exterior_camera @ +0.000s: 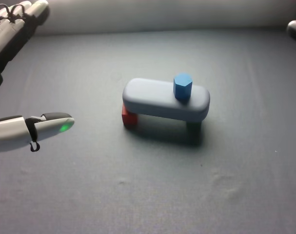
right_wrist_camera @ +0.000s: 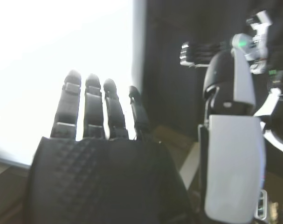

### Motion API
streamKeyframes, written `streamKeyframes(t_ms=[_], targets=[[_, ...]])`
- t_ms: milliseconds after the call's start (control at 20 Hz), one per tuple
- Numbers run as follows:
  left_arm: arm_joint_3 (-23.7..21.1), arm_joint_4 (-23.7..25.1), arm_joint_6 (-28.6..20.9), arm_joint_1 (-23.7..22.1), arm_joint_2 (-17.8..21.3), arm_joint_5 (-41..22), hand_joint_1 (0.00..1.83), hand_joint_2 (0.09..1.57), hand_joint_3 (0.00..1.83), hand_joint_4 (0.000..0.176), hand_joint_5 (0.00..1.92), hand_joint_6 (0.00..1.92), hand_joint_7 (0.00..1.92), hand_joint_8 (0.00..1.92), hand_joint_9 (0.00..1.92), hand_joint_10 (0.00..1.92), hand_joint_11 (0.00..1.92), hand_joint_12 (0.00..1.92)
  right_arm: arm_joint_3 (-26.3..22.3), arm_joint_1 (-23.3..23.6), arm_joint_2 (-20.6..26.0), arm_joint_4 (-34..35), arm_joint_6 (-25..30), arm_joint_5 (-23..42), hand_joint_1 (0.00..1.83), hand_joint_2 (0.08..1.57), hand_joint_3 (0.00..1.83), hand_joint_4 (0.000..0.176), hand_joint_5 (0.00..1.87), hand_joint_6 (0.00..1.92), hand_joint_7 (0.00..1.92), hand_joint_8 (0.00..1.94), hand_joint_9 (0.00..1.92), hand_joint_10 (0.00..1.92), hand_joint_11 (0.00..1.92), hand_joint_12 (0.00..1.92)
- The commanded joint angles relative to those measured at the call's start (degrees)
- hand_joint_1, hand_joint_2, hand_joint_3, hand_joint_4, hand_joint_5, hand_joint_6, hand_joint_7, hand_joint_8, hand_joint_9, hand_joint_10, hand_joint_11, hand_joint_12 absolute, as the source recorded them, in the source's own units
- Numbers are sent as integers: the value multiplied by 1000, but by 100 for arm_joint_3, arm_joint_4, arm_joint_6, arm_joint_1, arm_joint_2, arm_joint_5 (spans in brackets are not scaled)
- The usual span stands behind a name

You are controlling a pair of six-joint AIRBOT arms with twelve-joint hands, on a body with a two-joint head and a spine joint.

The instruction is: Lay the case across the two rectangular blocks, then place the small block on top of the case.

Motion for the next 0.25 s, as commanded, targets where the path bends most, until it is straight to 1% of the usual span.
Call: streamKeyframes(t_ms=[0,50,100,150,200], targets=[[12,-23,-26,14,-9,-752,671,911,3,113,0,0,0,0,0,0,0,215,-45,-19,15,53,21,775,781,1066,0,116,82,6,119,4,147,4,2,350],[12,-38,-26,32,-13,-753,667,926,7,109,0,0,0,0,0,0,0,89,-48,-38,15,72,21,776,779,1079,0,112,88,4,130,3,168,7,0,422],[12,-59,-26,48,-13,-753,564,941,11,103,0,0,0,0,0,0,0,3,-45,-66,14,114,21,774,754,1117,8,126,75,4,117,3,151,5,0,360],[12,-62,-26,50,-13,-753,564,941,11,103,0,0,0,0,0,0,0,3,-45,-77,15,133,21,775,754,1117,8,126,75,4,117,3,151,5,0,360],[12,-62,-26,51,-13,-752,549,950,14,111,0,0,0,0,0,0,0,0,-45,-85,17,142,21,775,732,1121,9,131,79,5,116,2,149,4,0,357]])
